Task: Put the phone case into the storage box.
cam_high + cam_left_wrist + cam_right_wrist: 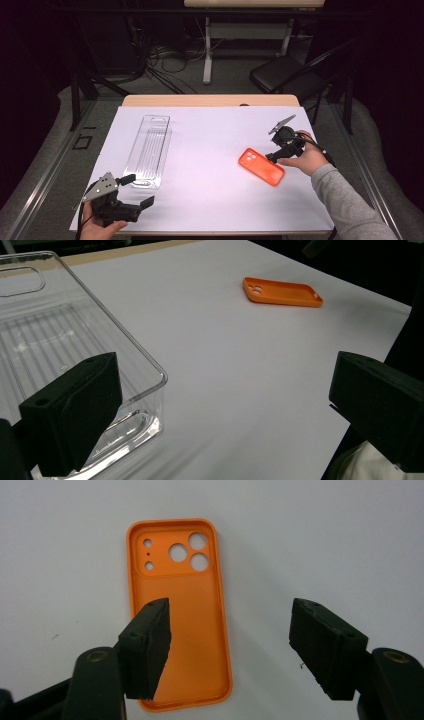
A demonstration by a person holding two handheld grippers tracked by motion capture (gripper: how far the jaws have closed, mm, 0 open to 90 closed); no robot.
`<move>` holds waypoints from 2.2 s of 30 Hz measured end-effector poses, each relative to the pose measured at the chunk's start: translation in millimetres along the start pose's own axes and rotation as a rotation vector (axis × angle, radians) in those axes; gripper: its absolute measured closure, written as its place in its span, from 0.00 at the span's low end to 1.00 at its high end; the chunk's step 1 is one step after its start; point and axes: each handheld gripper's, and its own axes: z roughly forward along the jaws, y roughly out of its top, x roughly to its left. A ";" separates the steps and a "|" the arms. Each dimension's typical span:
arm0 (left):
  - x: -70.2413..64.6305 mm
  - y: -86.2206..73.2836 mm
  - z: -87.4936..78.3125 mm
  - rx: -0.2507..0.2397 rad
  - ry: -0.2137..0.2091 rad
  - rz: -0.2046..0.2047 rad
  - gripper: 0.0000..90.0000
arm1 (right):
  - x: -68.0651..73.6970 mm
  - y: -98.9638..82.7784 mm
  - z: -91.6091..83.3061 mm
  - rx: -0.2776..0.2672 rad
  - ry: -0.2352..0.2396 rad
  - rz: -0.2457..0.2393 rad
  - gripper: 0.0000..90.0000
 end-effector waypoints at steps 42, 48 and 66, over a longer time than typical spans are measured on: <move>2.5 -2.0 -0.3 -0.013 -0.007 -0.012 0.04 | -20.1 -0.5 39.6 0.268 0.074 -0.064 0.77; 2.7 -2.0 -0.3 -0.013 -0.007 -0.012 0.04 | -20.1 -0.7 43.5 0.272 0.053 -0.074 0.78; 3.9 -2.2 -1.2 -0.016 -0.005 -0.014 0.04 | -15.1 0.5 58.4 0.320 0.080 -0.108 0.78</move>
